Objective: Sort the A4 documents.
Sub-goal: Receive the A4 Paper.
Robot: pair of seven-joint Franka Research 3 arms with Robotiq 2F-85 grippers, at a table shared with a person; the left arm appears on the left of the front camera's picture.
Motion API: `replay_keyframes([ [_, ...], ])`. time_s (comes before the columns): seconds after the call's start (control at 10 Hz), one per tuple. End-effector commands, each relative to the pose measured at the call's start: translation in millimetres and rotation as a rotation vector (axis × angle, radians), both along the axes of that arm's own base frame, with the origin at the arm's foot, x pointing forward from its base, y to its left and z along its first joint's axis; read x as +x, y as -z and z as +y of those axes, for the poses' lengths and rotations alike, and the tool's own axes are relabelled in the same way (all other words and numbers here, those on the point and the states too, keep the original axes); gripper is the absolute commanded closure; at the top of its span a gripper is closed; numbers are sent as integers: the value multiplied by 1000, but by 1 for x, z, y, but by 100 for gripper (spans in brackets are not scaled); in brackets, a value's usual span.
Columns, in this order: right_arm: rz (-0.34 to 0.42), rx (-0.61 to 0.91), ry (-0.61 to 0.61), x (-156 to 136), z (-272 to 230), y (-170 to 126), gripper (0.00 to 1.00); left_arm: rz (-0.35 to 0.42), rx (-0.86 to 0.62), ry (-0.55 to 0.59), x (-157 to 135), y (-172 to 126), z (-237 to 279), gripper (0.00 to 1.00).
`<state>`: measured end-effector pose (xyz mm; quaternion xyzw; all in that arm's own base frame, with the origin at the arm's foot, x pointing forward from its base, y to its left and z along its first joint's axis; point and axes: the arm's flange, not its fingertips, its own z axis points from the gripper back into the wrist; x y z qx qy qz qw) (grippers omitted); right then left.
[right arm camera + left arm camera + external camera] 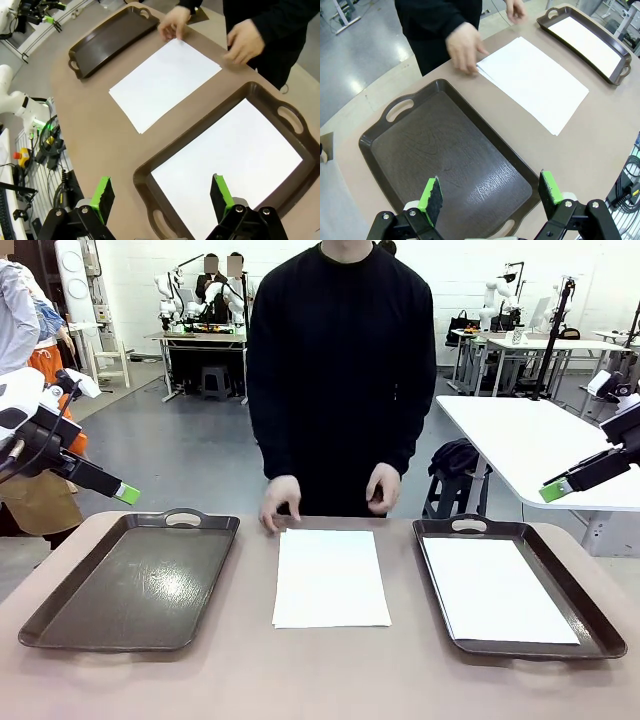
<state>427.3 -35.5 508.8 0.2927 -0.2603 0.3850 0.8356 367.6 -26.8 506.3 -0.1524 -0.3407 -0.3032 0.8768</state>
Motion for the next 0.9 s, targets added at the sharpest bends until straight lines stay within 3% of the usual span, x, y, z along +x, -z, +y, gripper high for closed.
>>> replay_keyframes([
  [0.0,-4,2,-5,-1,1,0,0,1,-3,-1,0,0,1,0],
  [0.8,-4,2,-5,-1,1,0,0,1,-3,-1,0,0,1,0],
])
